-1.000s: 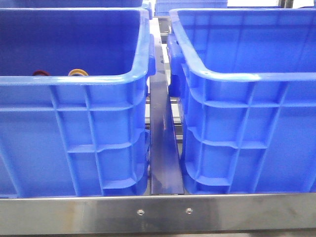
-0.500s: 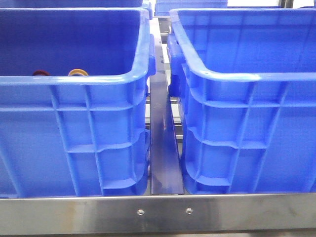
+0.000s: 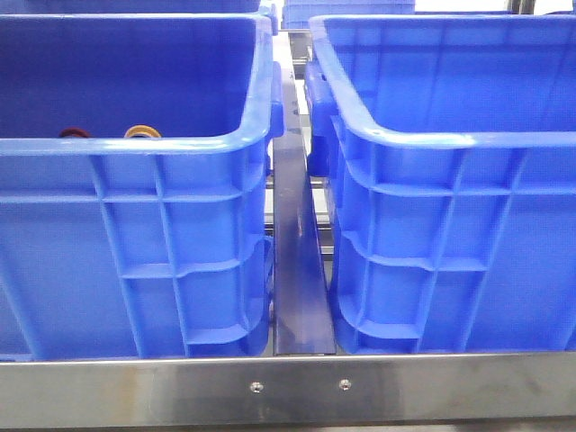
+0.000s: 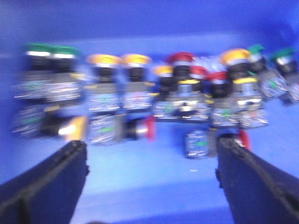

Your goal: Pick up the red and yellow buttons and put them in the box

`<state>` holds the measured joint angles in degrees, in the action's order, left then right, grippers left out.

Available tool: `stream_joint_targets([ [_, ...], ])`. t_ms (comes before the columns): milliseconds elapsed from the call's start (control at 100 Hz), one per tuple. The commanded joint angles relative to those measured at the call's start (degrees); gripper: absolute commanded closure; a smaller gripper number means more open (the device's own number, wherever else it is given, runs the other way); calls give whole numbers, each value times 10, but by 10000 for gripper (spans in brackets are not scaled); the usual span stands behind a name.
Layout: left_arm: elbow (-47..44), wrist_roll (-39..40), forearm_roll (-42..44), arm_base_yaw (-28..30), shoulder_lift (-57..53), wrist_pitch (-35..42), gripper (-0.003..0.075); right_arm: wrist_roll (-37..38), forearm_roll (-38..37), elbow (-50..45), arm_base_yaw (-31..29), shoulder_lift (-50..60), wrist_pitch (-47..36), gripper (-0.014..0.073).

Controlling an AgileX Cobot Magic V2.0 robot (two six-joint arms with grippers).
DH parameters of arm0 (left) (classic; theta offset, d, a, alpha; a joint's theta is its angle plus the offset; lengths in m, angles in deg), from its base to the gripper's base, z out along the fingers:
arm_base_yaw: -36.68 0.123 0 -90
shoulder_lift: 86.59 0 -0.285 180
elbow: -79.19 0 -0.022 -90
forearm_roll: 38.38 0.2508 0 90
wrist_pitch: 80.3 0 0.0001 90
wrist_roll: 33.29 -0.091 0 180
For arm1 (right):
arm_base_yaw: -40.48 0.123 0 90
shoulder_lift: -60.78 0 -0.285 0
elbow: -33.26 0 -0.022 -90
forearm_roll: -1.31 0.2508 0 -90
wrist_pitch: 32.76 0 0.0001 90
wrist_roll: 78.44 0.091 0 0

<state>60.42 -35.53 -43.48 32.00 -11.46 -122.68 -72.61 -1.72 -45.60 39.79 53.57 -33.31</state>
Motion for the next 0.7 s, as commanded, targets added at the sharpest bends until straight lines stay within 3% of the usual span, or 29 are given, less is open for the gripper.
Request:
stream_joint_targets([
  [0,63,-2,-10,-14,46,-20,167,0,-5,-2,-2,12,-49,696],
  [200,174,8,-10,-27,177,-118,167,0,-5,-2,-2,12,-49,696],
  [690,300,12,-22,-27,358,-153,167,0,-5,-2,-2,12,-49,696],
])
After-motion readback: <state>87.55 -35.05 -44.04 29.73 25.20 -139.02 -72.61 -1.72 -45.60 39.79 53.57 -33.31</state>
